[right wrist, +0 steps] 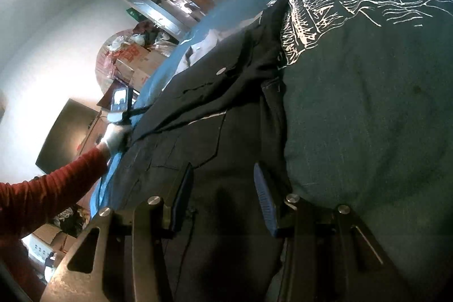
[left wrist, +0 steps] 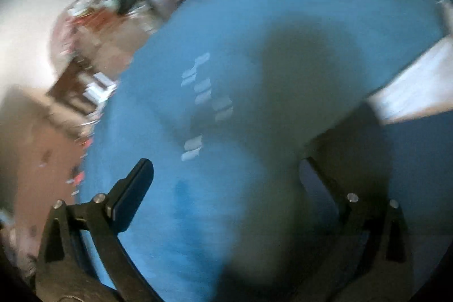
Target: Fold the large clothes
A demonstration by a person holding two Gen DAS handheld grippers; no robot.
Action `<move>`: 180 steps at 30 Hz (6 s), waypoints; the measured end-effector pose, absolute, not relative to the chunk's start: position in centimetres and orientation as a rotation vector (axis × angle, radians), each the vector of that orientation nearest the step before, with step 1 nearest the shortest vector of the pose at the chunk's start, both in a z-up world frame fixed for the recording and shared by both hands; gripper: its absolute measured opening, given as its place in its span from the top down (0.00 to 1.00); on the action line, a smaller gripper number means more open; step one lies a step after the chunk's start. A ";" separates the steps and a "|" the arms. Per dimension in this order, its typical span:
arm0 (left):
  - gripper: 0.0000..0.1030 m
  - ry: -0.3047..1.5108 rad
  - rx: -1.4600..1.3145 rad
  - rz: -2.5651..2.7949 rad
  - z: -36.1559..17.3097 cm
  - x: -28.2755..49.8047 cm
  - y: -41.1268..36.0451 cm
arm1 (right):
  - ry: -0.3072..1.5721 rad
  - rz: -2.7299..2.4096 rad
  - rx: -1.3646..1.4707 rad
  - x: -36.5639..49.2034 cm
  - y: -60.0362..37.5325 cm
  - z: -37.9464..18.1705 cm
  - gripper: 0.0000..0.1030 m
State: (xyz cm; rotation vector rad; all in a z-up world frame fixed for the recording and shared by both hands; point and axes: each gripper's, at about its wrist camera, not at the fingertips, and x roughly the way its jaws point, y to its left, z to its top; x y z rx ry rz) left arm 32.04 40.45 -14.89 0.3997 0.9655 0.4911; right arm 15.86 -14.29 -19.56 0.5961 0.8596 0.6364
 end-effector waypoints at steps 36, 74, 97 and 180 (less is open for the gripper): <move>0.00 0.957 0.399 0.622 -12.7 17.4 39.8 | 0.848 0.651 0.613 15.8 -14.5 -19.7 0.54; 0.00 0.906 -0.019 0.155 -15.3 8.4 23.1 | 0.917 0.172 0.070 17.1 -1.7 -17.5 0.00; 0.00 0.886 -0.012 0.170 -15.3 8.4 22.9 | 0.899 0.168 0.065 17.2 -1.7 -17.8 0.00; 0.01 0.865 -0.160 0.130 -10.5 6.4 28.0 | 0.960 0.181 0.042 15.8 -1.7 -16.1 0.00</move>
